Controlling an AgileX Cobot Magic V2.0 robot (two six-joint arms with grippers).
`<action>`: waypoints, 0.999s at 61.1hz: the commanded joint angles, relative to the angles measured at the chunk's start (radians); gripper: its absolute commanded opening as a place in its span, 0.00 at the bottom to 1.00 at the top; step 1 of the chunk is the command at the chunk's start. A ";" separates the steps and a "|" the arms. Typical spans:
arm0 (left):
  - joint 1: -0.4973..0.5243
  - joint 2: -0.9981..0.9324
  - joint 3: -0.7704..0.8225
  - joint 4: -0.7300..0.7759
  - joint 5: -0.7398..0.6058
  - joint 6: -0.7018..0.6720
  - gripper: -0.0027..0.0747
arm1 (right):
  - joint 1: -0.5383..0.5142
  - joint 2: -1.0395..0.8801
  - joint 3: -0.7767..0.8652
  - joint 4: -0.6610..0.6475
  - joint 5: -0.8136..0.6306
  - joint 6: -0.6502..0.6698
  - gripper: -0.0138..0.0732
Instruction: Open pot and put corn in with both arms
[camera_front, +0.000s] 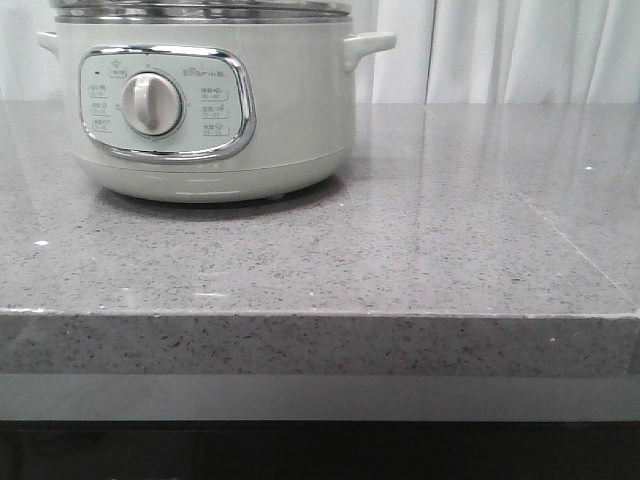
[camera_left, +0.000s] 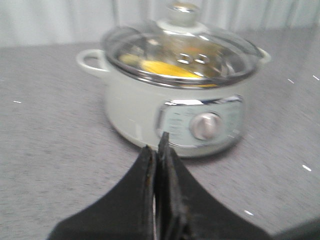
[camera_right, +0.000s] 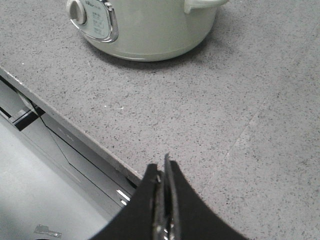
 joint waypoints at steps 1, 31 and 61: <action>0.066 -0.077 0.076 0.000 -0.174 -0.006 0.01 | -0.004 0.000 -0.024 -0.009 -0.071 -0.002 0.09; 0.227 -0.346 0.446 -0.072 -0.399 -0.008 0.01 | -0.004 0.000 -0.024 -0.009 -0.071 -0.002 0.09; 0.228 -0.398 0.549 0.088 -0.485 -0.193 0.01 | -0.004 0.000 -0.024 -0.009 -0.073 -0.002 0.09</action>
